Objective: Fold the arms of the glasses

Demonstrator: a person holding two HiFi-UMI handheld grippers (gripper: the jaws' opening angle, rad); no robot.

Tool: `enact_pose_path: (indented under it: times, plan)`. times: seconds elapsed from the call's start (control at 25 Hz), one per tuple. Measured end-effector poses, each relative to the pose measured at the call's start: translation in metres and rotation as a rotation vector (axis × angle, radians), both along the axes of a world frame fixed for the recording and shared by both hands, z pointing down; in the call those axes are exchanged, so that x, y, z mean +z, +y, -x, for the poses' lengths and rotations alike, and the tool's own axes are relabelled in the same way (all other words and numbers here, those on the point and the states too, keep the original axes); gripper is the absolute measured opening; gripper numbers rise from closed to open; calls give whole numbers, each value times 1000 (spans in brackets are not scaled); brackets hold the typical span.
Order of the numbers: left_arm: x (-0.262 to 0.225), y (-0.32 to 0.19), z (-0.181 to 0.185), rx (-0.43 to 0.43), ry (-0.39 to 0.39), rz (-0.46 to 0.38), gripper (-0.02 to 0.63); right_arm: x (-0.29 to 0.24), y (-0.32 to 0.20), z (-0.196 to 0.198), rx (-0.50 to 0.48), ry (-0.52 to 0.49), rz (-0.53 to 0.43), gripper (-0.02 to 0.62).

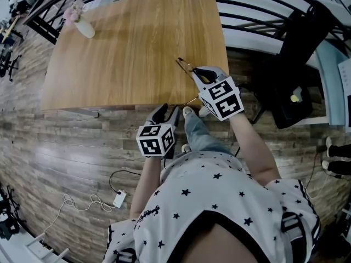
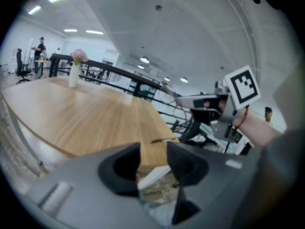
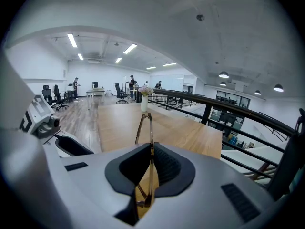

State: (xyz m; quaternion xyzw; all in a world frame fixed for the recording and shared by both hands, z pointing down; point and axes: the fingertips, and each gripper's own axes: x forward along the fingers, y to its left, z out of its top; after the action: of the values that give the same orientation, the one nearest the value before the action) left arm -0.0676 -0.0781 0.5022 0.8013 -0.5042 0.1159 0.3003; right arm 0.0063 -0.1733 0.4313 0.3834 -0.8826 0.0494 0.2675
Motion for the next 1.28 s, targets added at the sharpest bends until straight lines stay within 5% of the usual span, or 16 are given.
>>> enact_pose_path:
  times: [1.28]
  plan:
    - [-30, -33, 1, -43, 15, -72, 130, 26, 42, 21, -85, 0, 74, 32]
